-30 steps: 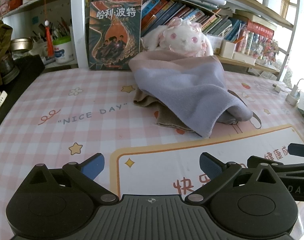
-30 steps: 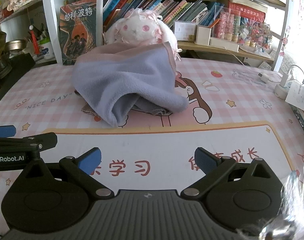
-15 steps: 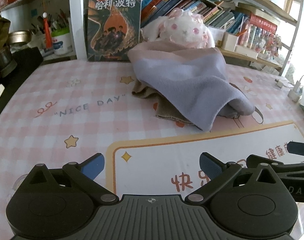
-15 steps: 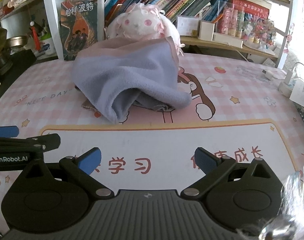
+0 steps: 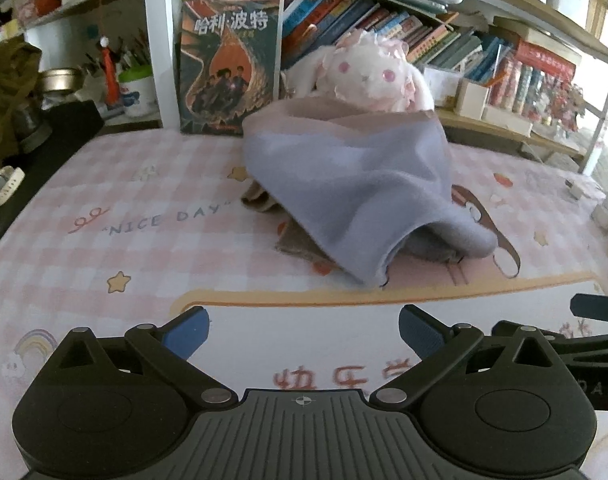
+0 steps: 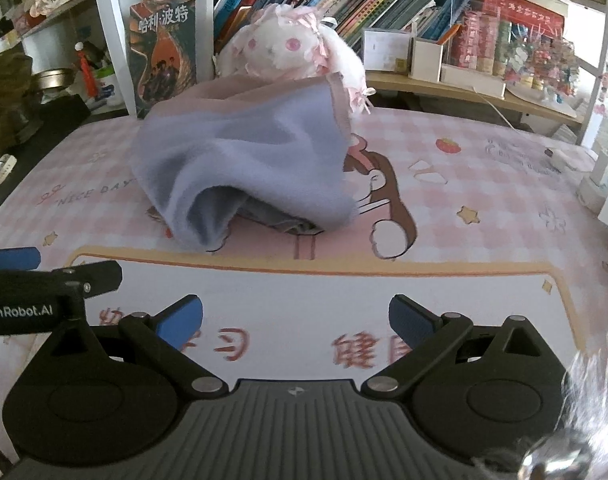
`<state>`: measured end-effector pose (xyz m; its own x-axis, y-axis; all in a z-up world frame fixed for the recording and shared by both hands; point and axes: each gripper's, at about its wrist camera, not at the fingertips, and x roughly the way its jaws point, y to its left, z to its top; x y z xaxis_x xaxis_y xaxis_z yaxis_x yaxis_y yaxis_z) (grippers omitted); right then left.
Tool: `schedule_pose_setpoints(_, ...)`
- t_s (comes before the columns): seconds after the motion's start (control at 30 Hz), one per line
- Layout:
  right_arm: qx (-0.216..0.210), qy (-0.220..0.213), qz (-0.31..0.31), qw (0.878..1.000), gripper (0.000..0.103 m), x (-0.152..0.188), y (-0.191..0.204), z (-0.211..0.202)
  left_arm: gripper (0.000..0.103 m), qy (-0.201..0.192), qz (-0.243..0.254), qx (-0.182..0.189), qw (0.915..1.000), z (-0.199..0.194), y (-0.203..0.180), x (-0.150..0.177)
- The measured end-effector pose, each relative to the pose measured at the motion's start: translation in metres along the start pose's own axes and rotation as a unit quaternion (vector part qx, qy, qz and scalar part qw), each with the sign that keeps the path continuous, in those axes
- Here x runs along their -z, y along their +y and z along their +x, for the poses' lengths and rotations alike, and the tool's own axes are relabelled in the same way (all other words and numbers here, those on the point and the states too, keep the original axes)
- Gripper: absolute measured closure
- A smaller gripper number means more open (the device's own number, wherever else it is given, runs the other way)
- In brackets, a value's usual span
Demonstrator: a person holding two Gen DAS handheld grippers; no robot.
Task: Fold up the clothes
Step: 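Grasp the lavender sweater edge with the left gripper while the right gripper grasps the taupe edge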
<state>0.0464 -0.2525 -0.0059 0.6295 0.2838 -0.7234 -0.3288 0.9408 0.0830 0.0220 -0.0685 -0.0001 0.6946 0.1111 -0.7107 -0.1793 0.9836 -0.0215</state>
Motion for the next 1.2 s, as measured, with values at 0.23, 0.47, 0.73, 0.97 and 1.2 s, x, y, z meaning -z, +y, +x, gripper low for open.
schedule_pose_setpoints(0.23, -0.041, 0.003, 0.004, 0.999, 0.002, -0.004, -0.050, 0.005, 0.001, -0.040, 0.024, -0.057, 0.9973, -0.006, -0.044, 0.005)
schedule_pose_setpoints(0.47, -0.085, 0.002, 0.060, 0.995, 0.002, -0.010, -0.101, 0.011, 0.001, -0.073, 0.108, -0.114, 0.9849, 0.005, -0.084, 0.005)
schedule_pose_setpoints(0.73, -0.098, 0.004, 0.114, 0.989, 0.002, -0.017, -0.138, 0.011, 0.002, -0.082, 0.159, -0.152, 0.9722, 0.039, -0.100, -0.011)
schedule_pose_setpoints(0.97, -0.118, 0.015, 0.126, 0.985, 0.002, -0.024, -0.147, 0.019, 0.044, -0.086, 0.176, -0.194, 0.9612, 0.077, -0.103, -0.020)
schedule_pose_setpoints(1.2, -0.201, 0.020, 0.183, 0.962, 0.003, -0.041, -0.154, 0.030, 0.092, -0.136, 0.108, -0.150, 0.9733, 0.024, -0.091, -0.050)
